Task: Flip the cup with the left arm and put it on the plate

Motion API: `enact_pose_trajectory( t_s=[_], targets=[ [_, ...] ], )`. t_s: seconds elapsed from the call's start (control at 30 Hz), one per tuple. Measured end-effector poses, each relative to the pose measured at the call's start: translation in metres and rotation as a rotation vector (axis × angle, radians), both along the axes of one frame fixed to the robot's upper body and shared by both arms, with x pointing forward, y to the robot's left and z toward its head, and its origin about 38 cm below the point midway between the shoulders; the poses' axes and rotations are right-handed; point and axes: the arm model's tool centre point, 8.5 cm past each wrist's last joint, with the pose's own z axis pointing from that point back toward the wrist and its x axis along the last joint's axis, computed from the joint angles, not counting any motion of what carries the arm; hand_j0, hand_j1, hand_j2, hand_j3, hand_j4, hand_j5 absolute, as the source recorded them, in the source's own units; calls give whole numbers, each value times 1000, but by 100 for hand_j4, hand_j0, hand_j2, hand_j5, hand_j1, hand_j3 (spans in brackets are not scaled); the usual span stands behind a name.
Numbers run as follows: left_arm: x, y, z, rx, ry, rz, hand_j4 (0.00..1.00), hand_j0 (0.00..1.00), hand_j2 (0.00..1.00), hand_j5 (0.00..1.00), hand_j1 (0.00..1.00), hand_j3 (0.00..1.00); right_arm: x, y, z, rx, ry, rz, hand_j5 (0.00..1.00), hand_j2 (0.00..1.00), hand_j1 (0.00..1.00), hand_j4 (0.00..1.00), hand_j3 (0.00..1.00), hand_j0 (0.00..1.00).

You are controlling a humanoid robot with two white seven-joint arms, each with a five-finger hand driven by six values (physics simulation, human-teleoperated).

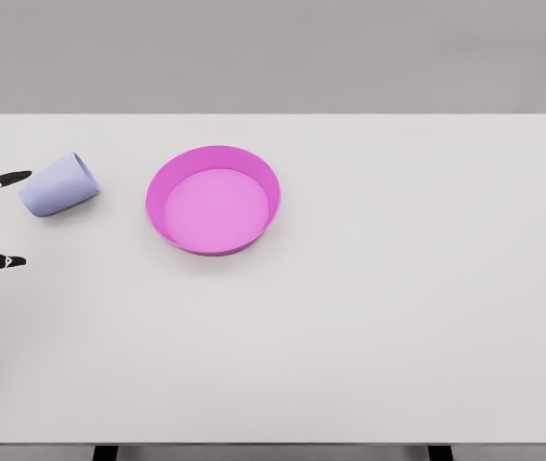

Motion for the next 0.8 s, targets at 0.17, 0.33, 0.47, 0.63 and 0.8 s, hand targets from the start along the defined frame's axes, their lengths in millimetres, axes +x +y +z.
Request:
enact_pose_trajectory(
  t_s=[0.17,0.33,0.47,0.63,0.8],
  targets=[
    [0,1,2,1,-4,1,100,100,100,100,100,100,-2,0,0,3,7,0,100,100,100,100,100,100],
    [0,4,4,9,-6,5,100,100,100,100,100,100,-2,1,0,5,6,-1,100,100,100,100,100,100],
    [-2,10,9,14,-13,16,100,100,100,100,100,100,-2,1,0,6,6,-1,100,100,100,100,100,100],
    [-8,26,19,9,-39,61,100,100,100,100,100,100,-2,1,0,6,6,-2,100,100,100,100,100,100],
    [-21,13,2,-75,-47,68,100,100,100,100,100,100,-3,1,0,6,7,-3,100,100,100,100,100,100]
  ],
)
